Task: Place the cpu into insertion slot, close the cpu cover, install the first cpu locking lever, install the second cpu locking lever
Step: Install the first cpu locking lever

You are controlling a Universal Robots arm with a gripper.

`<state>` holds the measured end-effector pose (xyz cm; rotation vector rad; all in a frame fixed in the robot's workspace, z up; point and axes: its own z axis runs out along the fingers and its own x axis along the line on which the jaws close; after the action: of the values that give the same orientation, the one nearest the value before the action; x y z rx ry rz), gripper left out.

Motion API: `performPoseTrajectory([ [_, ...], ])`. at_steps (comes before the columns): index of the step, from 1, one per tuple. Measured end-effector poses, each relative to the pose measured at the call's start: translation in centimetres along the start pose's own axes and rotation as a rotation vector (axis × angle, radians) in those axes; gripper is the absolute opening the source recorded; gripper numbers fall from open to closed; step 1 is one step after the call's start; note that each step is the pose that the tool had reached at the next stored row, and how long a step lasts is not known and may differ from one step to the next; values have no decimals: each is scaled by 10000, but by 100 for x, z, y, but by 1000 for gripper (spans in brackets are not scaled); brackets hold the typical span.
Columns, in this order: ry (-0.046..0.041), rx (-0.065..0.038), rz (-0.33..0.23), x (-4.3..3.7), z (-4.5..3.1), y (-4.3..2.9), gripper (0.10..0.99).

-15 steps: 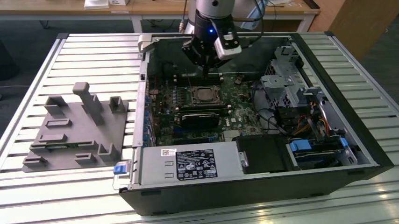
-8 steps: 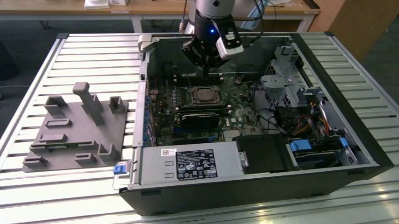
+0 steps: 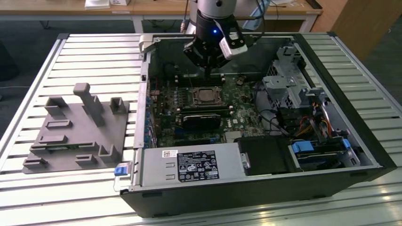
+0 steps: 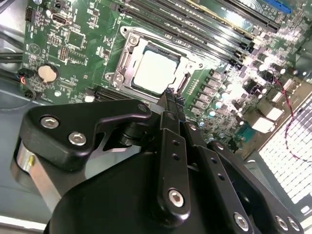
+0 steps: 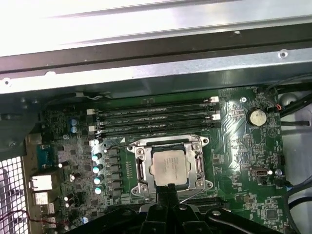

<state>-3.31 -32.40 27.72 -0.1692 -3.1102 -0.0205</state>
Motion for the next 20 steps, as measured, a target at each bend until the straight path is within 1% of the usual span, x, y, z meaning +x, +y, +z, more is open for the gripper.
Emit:
performPoseTrajectory([
  [3,-26,4,-263,0,0,0,106],
  [4,-75,0,-289,6,0,-1,106],
  [7,-430,-79,-299,65,5,-7,106],
  [8,-509,-100,-301,78,6,-9,106],
  [9,-534,-115,-325,83,7,-9,106],
  [10,-534,-121,-426,83,8,-8,106],
  [17,-511,-124,-1631,87,14,-10,106],
  [20,-509,-124,-1738,145,16,-16,106],
])
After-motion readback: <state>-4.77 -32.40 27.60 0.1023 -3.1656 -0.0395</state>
